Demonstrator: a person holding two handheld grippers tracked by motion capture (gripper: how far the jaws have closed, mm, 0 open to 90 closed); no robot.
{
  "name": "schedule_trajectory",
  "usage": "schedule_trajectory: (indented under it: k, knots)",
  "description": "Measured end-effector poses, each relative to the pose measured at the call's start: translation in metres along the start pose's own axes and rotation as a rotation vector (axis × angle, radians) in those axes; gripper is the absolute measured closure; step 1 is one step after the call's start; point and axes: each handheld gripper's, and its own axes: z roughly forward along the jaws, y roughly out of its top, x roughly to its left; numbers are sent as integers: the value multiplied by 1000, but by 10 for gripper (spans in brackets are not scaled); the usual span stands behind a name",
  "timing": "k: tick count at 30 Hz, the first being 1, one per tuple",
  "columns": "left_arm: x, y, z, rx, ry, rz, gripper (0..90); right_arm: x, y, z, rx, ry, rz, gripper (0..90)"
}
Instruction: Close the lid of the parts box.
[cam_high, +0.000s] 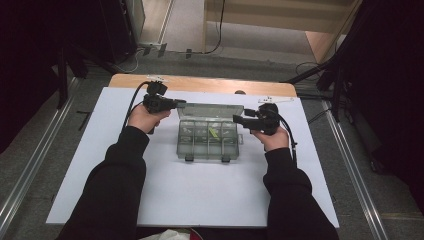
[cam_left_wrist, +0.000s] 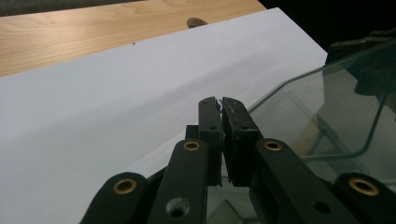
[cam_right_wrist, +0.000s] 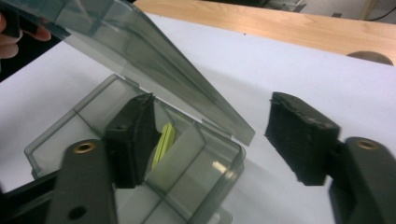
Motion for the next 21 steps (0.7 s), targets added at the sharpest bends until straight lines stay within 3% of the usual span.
schedule_trajectory:
  k: [4,7,12,14,17,21]
  knots:
    - [0,0,-1,-1,-3,7,862,-1,-3,-6,46,34,8,485]
    - [-1,0,-2,-1,-5,11,862,-2,-4,-10,66,35,1,589]
    - [-3,1,-4,-1,-12,18,862,-8,-3,-17,85,71,33,828]
    - [-4,1,-6,-4,-15,19,862,-10,-2,-18,100,56,44,893]
    - [-7,0,-7,-2,-18,26,861,-14,2,-17,135,62,89,900]
    - [-9,-2,-9,-5,-29,29,862,-17,5,-17,125,60,94,900]
